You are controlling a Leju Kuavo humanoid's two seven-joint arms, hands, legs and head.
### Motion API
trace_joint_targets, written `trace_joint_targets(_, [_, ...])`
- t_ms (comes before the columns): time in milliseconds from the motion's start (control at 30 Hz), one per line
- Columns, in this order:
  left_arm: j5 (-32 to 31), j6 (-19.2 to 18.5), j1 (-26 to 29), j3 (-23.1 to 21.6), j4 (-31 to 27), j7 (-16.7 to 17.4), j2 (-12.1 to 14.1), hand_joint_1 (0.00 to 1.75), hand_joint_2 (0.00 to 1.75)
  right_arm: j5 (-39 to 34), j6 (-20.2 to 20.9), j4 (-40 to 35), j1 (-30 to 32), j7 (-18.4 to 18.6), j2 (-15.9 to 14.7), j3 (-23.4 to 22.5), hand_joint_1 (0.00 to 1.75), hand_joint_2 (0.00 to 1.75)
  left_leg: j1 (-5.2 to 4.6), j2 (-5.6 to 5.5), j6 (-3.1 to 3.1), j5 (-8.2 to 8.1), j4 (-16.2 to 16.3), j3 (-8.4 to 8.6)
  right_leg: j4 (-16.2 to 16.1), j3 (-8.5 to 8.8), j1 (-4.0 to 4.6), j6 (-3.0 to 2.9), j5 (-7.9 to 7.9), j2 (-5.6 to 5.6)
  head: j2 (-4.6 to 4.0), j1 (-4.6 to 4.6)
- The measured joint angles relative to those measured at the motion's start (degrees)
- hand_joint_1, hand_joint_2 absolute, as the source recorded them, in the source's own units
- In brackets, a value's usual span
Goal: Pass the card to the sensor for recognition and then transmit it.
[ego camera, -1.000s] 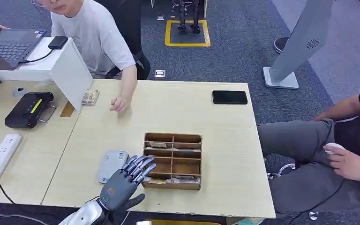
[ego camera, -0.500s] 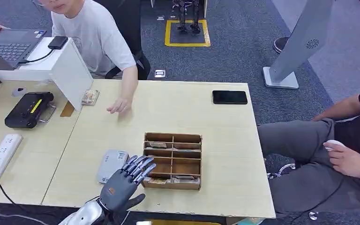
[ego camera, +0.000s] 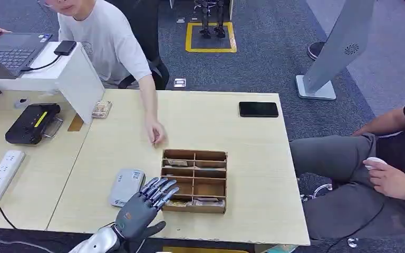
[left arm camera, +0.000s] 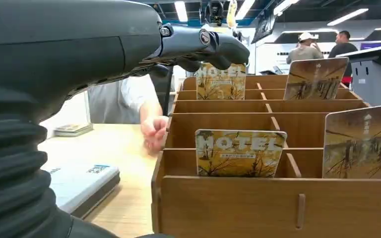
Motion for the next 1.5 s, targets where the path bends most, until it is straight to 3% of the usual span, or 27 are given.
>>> trace_joint_targets(867, [0.20, -0.09, -0.27, -0.33, 0.00, 0.02, -0.15, 0.00, 1.75, 0.09, 0.28, 0.00, -0.01, 0.26, 0.04, 0.00, 0.00, 1.75, 0.00, 0.00, 0.00, 0.00, 0.00, 0.00, 0.00, 0.00, 0.00, 0.00, 0.00, 0.00, 0.00, 0.02])
trace_joint_targets(1500, [1.44, -2.43, -2.31, -0.81, 0.68, 0.87, -2.06, 0.00, 1.75, 0.63, 0.26, 0.00, -0.08, 0.20, 0.11, 0.00, 0.00, 1.75, 0.00, 0.00, 0.00, 0.00, 0.00, 0.00, 0.00, -0.01, 0.00, 0.00, 0.00, 0.00, 0.00, 0.02])
